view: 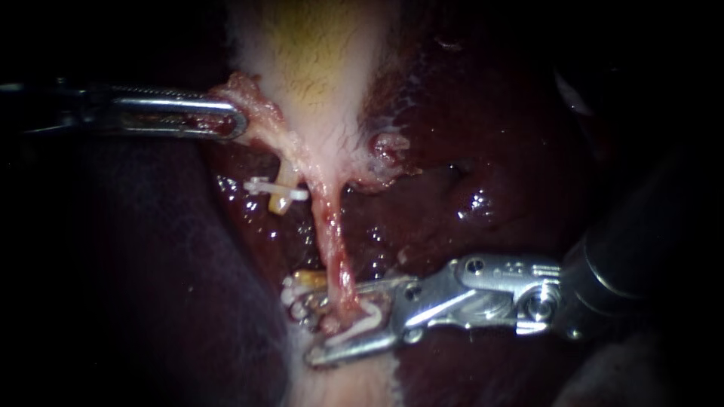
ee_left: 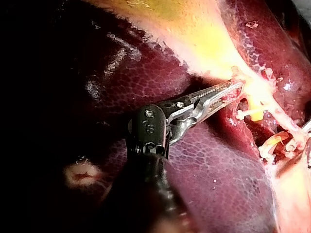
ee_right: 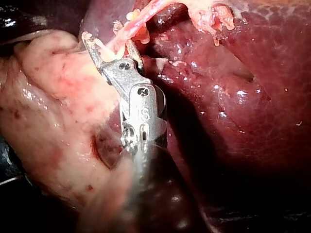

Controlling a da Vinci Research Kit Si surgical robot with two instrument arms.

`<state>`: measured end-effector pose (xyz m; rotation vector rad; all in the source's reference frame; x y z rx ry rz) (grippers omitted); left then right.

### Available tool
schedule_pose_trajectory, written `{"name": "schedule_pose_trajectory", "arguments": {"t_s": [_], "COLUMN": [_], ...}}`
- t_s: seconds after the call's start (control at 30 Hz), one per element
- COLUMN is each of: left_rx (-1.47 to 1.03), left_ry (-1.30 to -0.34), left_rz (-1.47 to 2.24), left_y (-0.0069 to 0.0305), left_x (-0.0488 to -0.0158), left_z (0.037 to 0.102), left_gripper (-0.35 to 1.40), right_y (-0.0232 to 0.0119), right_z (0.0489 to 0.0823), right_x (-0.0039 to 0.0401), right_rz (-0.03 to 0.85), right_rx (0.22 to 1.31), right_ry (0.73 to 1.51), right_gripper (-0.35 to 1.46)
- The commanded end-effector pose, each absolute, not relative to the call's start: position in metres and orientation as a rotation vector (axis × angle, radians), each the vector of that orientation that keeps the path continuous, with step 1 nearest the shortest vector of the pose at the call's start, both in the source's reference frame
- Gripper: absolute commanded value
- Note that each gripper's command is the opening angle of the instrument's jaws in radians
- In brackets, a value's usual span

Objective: Clipping first clip right tube

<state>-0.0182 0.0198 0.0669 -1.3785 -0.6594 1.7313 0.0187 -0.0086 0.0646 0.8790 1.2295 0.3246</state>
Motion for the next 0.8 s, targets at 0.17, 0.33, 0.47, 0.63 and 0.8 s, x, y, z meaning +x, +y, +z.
{"name": "schedule_pose_trajectory", "arguments": {"t_s": [0.17, 0.33, 0.47, 0.63, 0.8], "left_rx": [-1.379, -1.379, -1.379, -1.379, -1.379], "left_ry": [-0.659, -0.659, -0.659, -0.660, -0.659], "left_rz": [1.731, 1.731, 1.731, 1.732, 1.732], "left_y": [0.0198, 0.0198, 0.0198, 0.0197, 0.0198], "left_x": [-0.0182, -0.0182, -0.0182, -0.0181, -0.0181], "left_z": [0.0669, 0.0669, 0.0669, 0.0668, 0.0669], "left_gripper": [-0.35, -0.35, -0.35, -0.35, -0.35], "right_y": [-0.0084, -0.0082, -0.0077, -0.0076, -0.0078], "right_z": [0.0646, 0.0648, 0.0654, 0.0658, 0.0660], "right_x": [0.0184, 0.0182, 0.0179, 0.0174, 0.0175], "right_rz": [0.329, 0.384, 0.384, 0.372, 0.366], "right_rx": [0.883, 0.929, 0.946, 0.947, 0.949], "right_ry": [1.226, 1.195, 1.188, 1.176, 1.176], "right_gripper": [-0.06, -0.35, -0.35, -0.35, -0.35]}}
